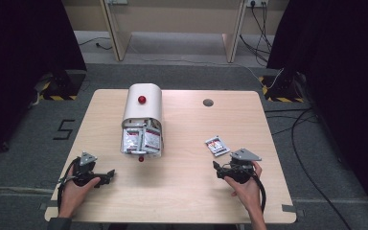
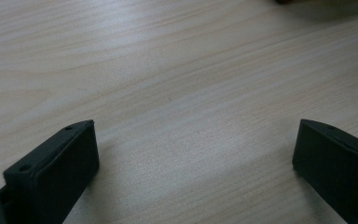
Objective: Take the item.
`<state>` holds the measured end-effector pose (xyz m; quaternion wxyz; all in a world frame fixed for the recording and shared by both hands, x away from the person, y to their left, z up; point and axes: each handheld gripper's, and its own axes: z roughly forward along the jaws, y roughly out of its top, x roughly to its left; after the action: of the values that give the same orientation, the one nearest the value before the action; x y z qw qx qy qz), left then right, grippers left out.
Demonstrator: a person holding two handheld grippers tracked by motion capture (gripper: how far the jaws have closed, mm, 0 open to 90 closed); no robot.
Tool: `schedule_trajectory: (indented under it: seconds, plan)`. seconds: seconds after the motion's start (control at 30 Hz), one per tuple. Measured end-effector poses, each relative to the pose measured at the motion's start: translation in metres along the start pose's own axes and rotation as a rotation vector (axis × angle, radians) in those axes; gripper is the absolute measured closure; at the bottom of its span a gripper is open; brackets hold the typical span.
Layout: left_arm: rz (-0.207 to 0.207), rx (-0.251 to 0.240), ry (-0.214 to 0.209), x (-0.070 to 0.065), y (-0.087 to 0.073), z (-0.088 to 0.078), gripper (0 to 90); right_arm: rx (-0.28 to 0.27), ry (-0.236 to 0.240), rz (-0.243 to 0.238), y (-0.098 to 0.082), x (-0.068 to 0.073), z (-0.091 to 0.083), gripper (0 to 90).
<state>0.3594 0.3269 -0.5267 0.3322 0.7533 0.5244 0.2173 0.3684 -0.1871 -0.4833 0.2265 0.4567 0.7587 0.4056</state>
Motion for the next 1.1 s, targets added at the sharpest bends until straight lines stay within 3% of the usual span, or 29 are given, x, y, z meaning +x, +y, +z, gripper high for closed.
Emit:
schedule_trajectory:
  seconds: [1.1]
  plan:
    - [0.000, 0.000, 0.000, 0.000, 0.000, 0.000, 0.0, 0.053, -0.002, -0.003, -0.036, -0.002, -0.015, 17.5]
